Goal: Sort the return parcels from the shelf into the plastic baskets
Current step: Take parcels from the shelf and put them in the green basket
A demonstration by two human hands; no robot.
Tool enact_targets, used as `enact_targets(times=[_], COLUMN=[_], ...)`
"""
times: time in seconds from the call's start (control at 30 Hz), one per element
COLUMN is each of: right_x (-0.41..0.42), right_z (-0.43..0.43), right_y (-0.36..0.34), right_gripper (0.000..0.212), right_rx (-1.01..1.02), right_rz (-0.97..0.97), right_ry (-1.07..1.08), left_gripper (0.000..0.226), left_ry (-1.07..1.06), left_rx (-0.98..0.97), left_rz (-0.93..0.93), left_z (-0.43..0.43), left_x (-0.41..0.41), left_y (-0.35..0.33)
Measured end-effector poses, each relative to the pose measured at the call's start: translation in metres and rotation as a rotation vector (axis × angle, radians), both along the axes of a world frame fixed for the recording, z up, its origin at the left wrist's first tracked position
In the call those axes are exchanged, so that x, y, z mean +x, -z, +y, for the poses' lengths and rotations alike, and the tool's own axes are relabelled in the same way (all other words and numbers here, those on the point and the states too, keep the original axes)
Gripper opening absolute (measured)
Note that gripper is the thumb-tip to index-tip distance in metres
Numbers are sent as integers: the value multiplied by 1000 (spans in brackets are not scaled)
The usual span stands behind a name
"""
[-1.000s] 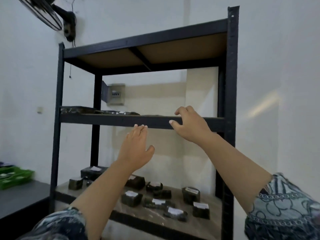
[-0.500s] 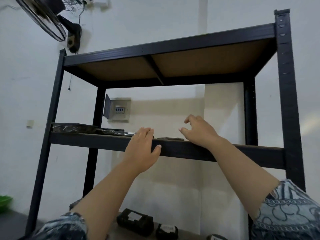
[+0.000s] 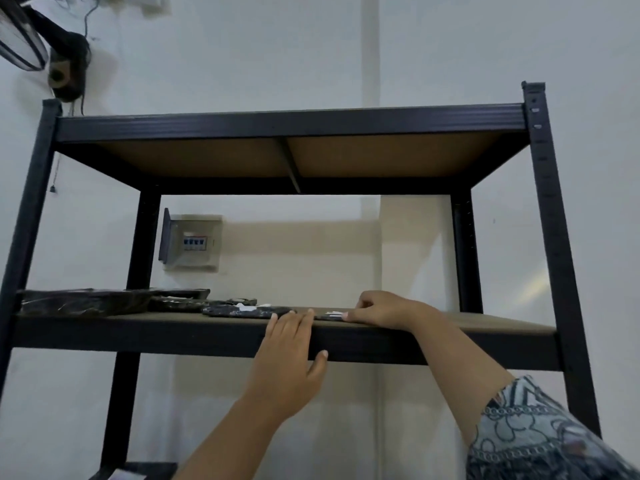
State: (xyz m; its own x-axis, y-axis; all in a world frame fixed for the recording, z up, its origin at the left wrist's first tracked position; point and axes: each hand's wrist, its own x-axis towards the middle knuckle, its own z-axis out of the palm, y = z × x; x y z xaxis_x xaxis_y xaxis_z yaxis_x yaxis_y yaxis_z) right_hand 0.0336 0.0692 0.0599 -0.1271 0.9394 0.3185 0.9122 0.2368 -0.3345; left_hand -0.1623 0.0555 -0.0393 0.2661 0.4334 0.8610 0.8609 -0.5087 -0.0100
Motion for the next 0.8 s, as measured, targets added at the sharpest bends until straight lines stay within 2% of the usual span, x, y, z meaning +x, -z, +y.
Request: enact_targets(times=[0.1, 0.27, 0.37, 0.53, 0.67, 0.8], right_x=[5, 11, 14, 24, 41, 62], right_z=[-5, -19, -32, -70, -104, -141], right_y=[3, 10, 20, 40, 63, 93], right_gripper=[50, 35, 52, 77, 76, 72], right_rx=[61, 201, 348, 500, 597, 607], right_rz=[59, 183, 234, 130, 125, 33], right_ry=[0, -69, -68, -5, 53, 124], left_gripper=[77, 80, 87, 88, 82, 81], left_ry=[12, 55, 56, 86, 160, 272], left_rx=[12, 33, 13, 4, -48, -87], left_rz=[7, 13, 36, 20, 23, 41], left_z=[0, -4, -5, -12, -30, -53], left_x=[-2, -4, -5, -5, 10, 38], left_y=[1, 1, 1, 13, 41, 72])
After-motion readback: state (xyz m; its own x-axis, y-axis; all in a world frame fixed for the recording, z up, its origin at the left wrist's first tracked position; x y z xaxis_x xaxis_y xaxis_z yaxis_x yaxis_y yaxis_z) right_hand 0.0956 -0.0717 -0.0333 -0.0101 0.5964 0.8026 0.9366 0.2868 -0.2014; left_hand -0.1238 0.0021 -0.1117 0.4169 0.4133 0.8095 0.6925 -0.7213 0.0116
